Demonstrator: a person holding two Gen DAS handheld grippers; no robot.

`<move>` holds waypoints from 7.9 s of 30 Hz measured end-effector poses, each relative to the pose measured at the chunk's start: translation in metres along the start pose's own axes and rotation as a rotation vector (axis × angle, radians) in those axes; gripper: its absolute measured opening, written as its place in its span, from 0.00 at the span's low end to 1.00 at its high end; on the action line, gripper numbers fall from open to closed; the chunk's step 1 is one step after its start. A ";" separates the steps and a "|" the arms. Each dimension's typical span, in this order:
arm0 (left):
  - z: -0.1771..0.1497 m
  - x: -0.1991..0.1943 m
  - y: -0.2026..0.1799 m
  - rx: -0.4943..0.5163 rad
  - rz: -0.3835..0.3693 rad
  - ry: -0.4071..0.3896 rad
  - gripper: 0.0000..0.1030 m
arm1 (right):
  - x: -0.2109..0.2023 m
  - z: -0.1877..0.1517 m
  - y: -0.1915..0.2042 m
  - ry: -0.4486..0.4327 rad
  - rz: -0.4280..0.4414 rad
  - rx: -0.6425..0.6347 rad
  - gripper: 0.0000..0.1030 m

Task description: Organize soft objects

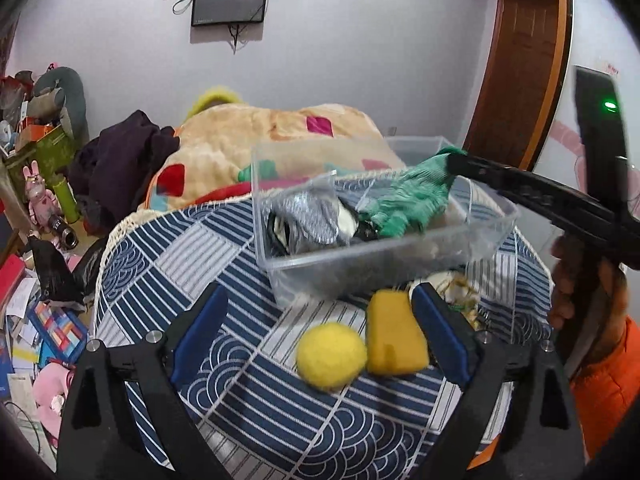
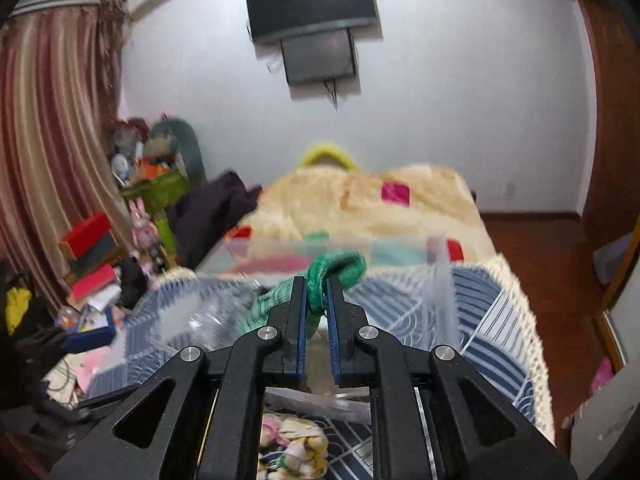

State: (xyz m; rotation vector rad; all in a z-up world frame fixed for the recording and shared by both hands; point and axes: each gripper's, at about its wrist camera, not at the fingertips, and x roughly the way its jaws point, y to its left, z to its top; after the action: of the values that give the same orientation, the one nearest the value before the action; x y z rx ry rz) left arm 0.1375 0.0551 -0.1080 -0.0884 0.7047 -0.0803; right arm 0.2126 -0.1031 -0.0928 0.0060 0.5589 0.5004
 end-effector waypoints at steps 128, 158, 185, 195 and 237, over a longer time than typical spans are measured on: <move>-0.003 0.007 -0.033 0.020 -0.063 0.024 0.97 | -0.027 -0.076 -0.017 0.154 0.027 -0.038 0.60; 0.000 -0.003 -0.037 0.006 -0.144 -0.014 0.33 | -0.062 -0.074 -0.018 0.042 0.085 0.000 0.07; 0.055 0.055 0.023 -0.137 -0.022 -0.033 0.33 | 0.003 -0.001 -0.001 -0.042 -0.046 -0.059 0.07; 0.049 0.062 0.018 -0.106 -0.013 -0.002 0.37 | 0.016 -0.016 0.002 0.032 -0.066 -0.103 0.08; 0.036 -0.172 -0.050 0.038 -0.020 -0.440 0.98 | -0.161 0.001 0.028 -0.322 -0.025 -0.099 1.00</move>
State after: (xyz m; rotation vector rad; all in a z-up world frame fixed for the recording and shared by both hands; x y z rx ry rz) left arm 0.0282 0.0254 0.0348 -0.0738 0.2624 -0.0898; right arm 0.0827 -0.1520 -0.0060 -0.0140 0.2185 0.4906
